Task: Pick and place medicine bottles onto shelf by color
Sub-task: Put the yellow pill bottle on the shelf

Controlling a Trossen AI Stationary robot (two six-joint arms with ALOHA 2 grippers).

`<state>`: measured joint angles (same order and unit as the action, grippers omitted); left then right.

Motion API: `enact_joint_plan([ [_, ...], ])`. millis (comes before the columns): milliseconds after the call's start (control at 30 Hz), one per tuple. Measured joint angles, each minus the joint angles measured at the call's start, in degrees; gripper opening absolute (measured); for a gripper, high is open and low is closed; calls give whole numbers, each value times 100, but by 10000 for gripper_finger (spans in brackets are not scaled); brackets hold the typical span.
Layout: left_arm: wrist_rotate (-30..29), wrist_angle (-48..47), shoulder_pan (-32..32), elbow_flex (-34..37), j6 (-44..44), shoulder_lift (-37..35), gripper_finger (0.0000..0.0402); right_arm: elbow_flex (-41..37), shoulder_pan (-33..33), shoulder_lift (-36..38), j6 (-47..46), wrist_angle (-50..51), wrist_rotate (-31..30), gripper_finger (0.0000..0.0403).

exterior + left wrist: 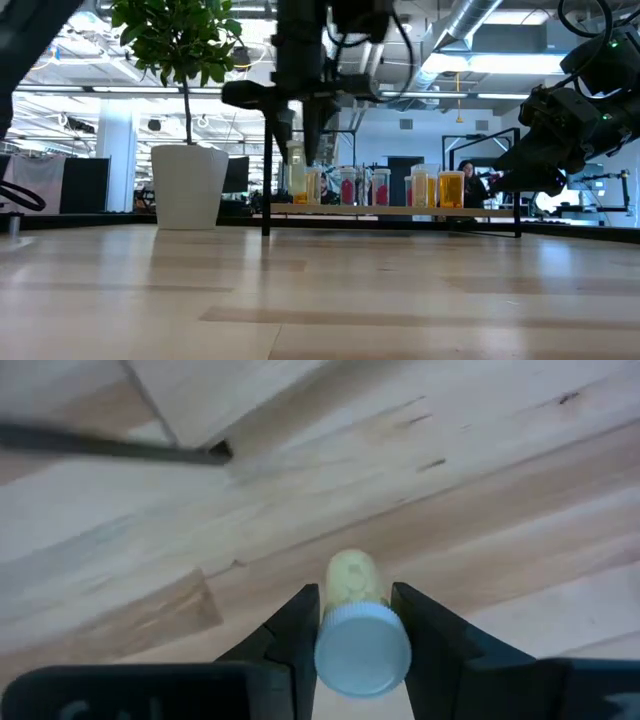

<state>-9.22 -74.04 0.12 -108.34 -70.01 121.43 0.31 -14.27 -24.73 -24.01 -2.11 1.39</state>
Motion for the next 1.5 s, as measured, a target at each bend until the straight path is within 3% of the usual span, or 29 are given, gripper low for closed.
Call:
enact_joint_plan([
  [167,-14,-668,12,-1220,403,703,93,-1,-1,0,0,0,0,301],
  [333,-165,-787,71,-1833,583,985,93,0,-1,1,0,0,0,301],
  [533,-365,-745,326,-1884,669,994,95,-1,-2,0,0,0,0,301],
  [933,-262,-751,761,-1884,1960,994,96,-1,-2,0,0,0,-2,301],
  [1500,-308,-482,804,-1880,2730,994,96,-2,0,0,0,0,-2,301],
])
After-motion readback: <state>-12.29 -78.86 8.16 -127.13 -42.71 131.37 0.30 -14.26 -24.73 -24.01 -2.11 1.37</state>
